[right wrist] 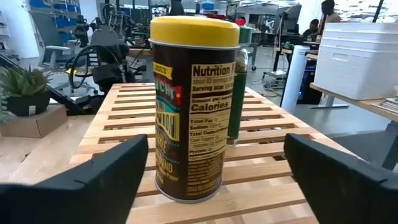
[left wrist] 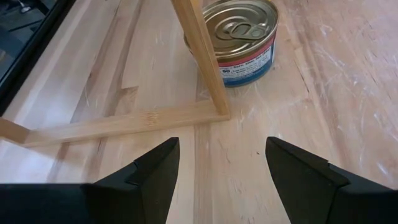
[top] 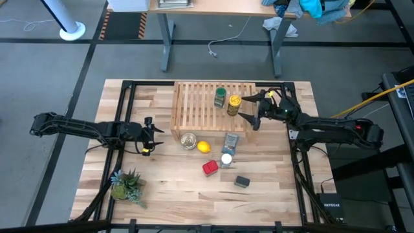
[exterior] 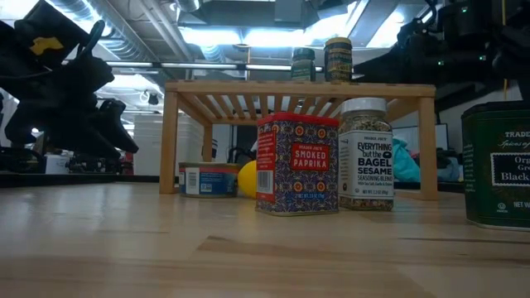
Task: Shelf spices
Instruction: Remove the yellow seasoning bottle from the shelf
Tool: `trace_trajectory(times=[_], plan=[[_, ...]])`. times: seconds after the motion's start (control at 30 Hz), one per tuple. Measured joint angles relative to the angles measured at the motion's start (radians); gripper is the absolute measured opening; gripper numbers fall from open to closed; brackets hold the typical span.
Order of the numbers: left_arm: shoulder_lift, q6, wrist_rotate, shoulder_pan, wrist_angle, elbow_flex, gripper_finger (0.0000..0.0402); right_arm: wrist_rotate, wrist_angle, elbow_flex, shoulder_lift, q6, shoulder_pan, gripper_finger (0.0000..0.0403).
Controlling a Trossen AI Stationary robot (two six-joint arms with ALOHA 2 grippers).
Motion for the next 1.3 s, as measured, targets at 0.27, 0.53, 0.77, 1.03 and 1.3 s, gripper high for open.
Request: trace_trajectory(times=[0.27,0.53,0.77,1.03,1.3], plan=[[0.000,0.000,0.000,0.000,0.000,0.000,0.0233,-0.058,0.033,0.000,0.018,0.003,0.003,0.0389],[0.000,0.000,0.000,0.000,0.001,0.000,0.0233,-0.081,0.196,0.007,0.167,0.032,0.002,0.0398],[0.000,0.000,0.000,0.000,0.000,0.000,0.0233,-0.123,0.204,0.122,0.320,0.056,0.002,0.0398],[0.000,0.000,0.000,0.000,0.000,0.000,0.0233,-0.125,0.147,0.165,0.360,0.079,0.002,0.0349],[0.000,0.000,0.000,0.000,0.000,0.000,0.0233,-0.086,0.116,0.165,0.360,0.082,0.003,0.0232]])
